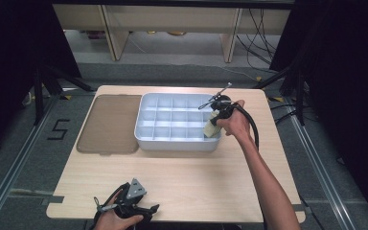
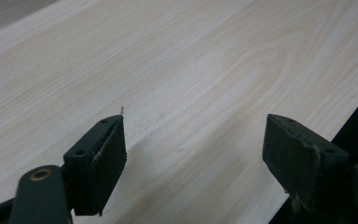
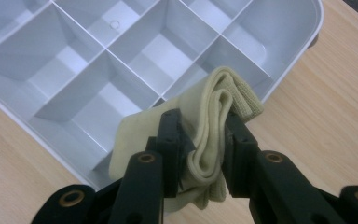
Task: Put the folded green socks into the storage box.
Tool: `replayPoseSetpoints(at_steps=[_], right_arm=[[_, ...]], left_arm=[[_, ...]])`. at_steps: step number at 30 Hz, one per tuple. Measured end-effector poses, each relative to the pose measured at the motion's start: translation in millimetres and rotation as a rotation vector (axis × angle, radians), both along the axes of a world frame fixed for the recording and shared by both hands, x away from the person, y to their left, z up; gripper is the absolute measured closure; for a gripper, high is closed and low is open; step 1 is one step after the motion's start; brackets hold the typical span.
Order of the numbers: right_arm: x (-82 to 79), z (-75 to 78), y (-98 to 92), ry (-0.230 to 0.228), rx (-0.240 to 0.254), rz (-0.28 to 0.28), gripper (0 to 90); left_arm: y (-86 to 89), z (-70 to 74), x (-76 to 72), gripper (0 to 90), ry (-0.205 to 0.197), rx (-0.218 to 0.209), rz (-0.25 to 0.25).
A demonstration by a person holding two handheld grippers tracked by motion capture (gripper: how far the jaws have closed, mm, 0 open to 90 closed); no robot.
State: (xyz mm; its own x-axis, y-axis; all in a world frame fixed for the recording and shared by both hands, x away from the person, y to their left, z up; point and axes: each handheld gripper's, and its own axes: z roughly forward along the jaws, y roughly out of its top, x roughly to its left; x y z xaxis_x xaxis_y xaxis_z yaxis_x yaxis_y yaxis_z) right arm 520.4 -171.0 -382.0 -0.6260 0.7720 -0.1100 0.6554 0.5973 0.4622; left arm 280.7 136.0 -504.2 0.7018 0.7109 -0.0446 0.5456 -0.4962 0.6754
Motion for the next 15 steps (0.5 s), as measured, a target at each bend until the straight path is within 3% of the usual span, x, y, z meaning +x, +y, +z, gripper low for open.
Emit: replayPoseSetpoints(at_steps=[8,15], right_arm=[[2.7,-7.4,5.3,0.011,-0.045,0.006,72.3],[4.3,-14.4,4.6,0.016,-0.052,-0.004,72.3]], left_arm=[[0.2,-0.1,0.0,21.1,0.004,0.002,-0.014],[-0.3,-0.8,0.0,21.1,0.003,0.006,-0.009]])
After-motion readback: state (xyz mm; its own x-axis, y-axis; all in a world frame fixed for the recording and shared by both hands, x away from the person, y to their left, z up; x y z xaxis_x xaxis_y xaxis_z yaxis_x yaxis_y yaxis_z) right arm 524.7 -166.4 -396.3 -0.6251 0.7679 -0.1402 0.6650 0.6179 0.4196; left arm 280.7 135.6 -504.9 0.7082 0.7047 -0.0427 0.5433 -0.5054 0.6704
